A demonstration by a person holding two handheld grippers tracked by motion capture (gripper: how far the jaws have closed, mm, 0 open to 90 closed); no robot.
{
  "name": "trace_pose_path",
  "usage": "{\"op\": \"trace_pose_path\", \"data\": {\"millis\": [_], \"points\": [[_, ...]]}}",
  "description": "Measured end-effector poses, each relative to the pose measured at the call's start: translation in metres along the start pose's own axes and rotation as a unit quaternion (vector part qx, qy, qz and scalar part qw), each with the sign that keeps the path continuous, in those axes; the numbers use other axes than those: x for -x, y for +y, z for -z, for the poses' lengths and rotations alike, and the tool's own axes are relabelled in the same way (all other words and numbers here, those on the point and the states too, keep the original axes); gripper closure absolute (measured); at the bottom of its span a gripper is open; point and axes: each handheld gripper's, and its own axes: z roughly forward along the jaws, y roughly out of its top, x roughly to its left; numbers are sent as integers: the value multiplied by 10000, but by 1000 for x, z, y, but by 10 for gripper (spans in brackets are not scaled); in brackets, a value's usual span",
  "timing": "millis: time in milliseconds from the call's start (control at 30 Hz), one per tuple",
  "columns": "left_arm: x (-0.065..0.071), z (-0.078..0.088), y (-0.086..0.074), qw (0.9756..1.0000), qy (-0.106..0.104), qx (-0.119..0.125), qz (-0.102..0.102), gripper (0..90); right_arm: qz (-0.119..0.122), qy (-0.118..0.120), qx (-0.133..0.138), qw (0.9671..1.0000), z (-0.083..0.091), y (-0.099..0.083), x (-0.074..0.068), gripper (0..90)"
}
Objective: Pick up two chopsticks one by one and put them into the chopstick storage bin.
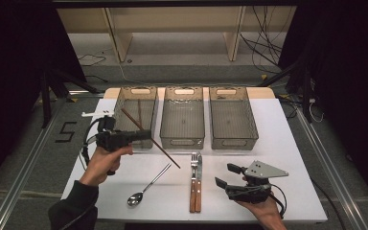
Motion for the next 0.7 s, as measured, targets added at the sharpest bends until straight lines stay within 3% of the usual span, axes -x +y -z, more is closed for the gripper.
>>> {"op": "trace_pose_path", "data": {"millis": [233,433,700], "points": [[-8,18,34,9991,379,170,-130,843,11,-90,-36,10000,3,-5,1,314],[-24,32,59,9973,705,223,-47,843,-13,-91,-51,9999,4,-6,2,309],[-45,39,80,9934,1139,144,44,843,-42,-116,-42,9999,5,-7,2,306]]}}
